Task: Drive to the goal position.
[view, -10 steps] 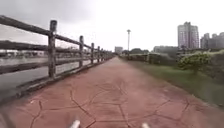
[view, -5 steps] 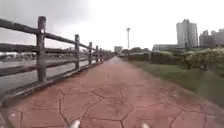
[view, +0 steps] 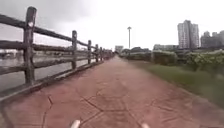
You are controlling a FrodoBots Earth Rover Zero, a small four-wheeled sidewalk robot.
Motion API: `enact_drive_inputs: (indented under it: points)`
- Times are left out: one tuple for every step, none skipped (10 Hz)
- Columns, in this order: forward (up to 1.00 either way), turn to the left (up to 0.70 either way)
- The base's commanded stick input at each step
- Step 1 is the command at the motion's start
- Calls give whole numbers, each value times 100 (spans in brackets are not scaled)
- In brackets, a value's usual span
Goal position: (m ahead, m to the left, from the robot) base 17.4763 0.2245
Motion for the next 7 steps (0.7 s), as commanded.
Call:
enact_drive_inputs:
  points:
    - [70,0]
    - [70,0]
    - [70,0]
    - [70,0]
    - [70,0]
    - [70,0]
    - [70,0]
